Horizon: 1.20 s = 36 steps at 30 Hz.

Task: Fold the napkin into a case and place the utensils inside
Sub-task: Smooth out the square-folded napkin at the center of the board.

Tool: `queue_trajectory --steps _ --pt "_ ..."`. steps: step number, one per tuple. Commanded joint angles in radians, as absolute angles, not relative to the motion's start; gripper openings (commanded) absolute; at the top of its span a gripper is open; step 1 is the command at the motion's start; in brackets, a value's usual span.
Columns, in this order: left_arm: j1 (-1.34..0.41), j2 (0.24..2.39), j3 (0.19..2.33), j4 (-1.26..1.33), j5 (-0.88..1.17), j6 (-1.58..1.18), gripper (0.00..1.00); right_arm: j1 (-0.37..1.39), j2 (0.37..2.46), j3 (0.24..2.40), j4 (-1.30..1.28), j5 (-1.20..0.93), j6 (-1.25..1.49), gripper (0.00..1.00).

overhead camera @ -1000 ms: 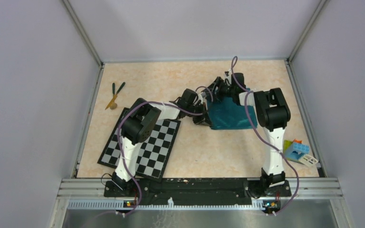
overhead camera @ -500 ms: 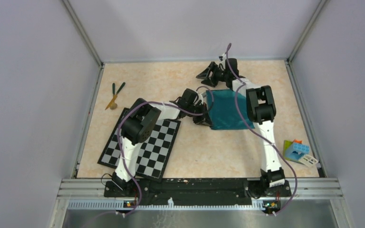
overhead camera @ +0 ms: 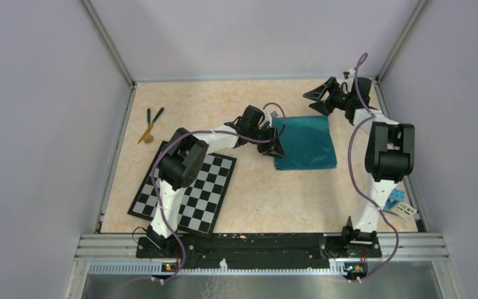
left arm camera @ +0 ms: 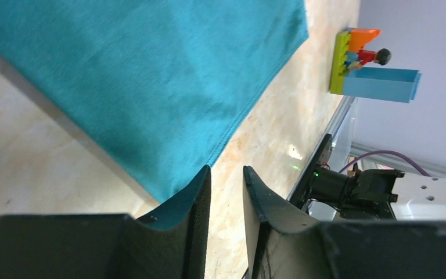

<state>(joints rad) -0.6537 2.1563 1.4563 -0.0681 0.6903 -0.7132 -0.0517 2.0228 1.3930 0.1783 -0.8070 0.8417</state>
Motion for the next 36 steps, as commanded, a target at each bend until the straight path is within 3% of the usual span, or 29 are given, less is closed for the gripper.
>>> queue_trajectory --steps 1,11,25,31,36 --pt "-0.656 2.192 1.518 -0.031 0.738 -0.737 0.29 -0.088 1.998 1.265 0.292 -0.857 0.836 0.72" --pt "-0.658 2.259 1.429 -0.027 0.669 -0.71 0.15 -0.154 2.109 1.224 0.383 -0.834 0.799 0.72" --pt "-0.626 2.248 1.288 -0.012 0.64 -0.692 0.11 -0.206 2.336 1.39 0.338 -0.733 0.759 0.72" --pt "-0.625 2.228 1.284 -0.043 0.633 -0.662 0.11 -0.207 2.351 1.549 0.152 -0.734 0.711 0.72" --pt "-0.634 2.174 1.287 -0.071 0.645 -0.652 0.13 -0.192 2.107 1.569 -0.241 -0.499 0.526 0.72"
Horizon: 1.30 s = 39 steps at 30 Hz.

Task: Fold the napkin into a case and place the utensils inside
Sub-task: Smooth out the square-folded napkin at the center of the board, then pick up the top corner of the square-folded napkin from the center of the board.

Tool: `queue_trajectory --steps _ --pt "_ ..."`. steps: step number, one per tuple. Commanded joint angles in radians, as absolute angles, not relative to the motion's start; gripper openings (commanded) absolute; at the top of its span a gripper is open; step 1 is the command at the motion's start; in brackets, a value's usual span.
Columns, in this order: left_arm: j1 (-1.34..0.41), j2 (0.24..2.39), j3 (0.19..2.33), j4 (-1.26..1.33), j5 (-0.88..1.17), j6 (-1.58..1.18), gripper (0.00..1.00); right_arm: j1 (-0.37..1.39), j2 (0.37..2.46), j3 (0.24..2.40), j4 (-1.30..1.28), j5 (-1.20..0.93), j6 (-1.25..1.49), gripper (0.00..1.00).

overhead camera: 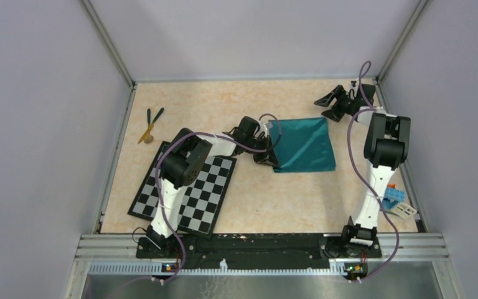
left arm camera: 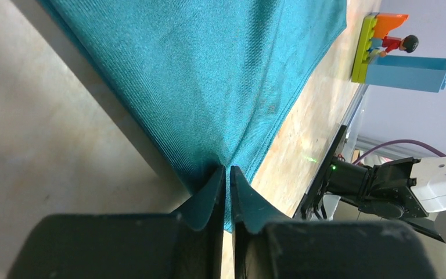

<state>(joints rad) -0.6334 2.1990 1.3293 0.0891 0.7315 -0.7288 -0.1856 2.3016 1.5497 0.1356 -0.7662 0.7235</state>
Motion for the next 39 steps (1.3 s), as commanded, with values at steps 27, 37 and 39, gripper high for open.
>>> queue_trajectory --steps 27,37,39 --pt "-0.669 2.174 1.492 -0.284 0.813 -0.573 0.38 -0.225 1.424 0.732 -0.264 -0.42 0.43 0.48" --pt "-0.672 2.177 1.455 -0.27 0.804 -0.582 0.37 -0.225 1.428 0.701 -0.295 -0.395 0.408 0.46" --pt "-0.674 2.182 1.456 -0.269 0.804 -0.583 0.37 -0.225 1.42 0.694 -0.302 -0.392 0.407 0.46"
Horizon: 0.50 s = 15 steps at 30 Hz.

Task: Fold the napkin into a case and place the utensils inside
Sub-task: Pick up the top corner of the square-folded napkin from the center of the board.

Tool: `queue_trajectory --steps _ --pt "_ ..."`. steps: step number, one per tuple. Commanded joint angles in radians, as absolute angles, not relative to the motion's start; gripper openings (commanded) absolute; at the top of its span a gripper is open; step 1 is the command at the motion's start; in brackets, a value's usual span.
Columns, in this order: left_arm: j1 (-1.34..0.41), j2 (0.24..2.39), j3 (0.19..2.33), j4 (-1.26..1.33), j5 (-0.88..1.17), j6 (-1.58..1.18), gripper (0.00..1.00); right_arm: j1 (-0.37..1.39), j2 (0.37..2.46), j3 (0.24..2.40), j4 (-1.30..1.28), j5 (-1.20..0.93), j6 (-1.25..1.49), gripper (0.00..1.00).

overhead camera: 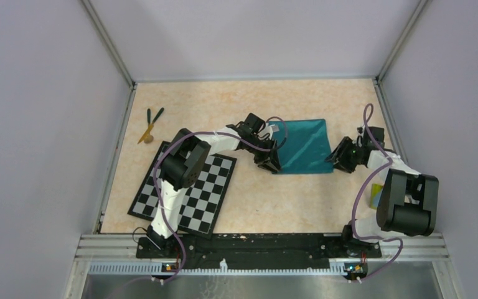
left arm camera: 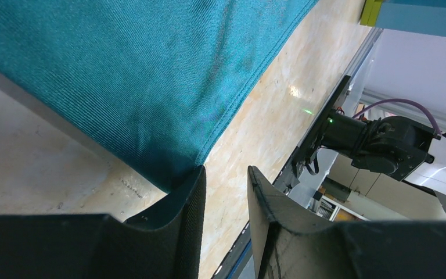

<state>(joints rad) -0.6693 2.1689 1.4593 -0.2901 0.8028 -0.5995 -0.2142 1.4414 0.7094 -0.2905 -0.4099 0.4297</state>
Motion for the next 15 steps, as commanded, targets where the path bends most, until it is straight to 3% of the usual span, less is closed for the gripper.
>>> queue_trajectory --steps 1,15 --pt "-0.674 2.186 1.457 -0.268 0.805 -0.584 0.37 -0.225 1.415 0.693 -0.304 -0.393 0.406 0.46" --pt "-0.676 2.2 1.462 -0.275 0.793 -0.574 0.37 -0.225 1.318 0.676 -0.345 -0.358 0.395 0.46"
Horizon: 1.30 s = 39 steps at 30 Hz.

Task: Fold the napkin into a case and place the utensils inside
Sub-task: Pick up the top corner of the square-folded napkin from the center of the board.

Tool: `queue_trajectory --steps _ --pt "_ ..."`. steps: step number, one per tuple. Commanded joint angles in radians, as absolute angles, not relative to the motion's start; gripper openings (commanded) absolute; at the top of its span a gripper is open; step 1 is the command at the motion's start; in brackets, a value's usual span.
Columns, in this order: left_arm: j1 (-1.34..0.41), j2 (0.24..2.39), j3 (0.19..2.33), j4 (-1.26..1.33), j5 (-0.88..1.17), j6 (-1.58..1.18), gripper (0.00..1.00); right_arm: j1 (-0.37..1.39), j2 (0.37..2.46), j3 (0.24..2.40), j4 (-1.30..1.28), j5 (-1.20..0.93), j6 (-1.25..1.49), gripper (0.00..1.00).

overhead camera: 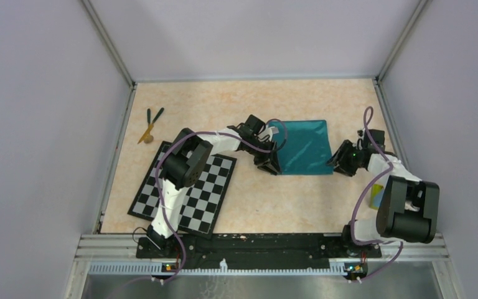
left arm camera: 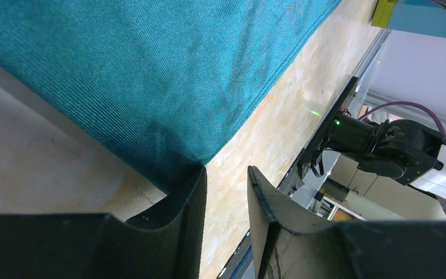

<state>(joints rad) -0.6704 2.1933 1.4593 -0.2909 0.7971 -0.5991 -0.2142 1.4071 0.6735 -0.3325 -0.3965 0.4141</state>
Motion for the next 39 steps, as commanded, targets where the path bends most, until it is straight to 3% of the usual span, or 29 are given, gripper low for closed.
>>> queue_trajectory --steps 1,39 --pt "-0.678 2.2 1.463 -0.276 0.793 -0.574 0.38 -0.225 1.302 0.678 -0.352 -0.351 0.394 0.47" --pt "-0.681 2.201 1.477 -0.281 0.804 -0.568 0.37 -0.204 1.424 0.658 -0.333 -0.418 0.387 0.42"
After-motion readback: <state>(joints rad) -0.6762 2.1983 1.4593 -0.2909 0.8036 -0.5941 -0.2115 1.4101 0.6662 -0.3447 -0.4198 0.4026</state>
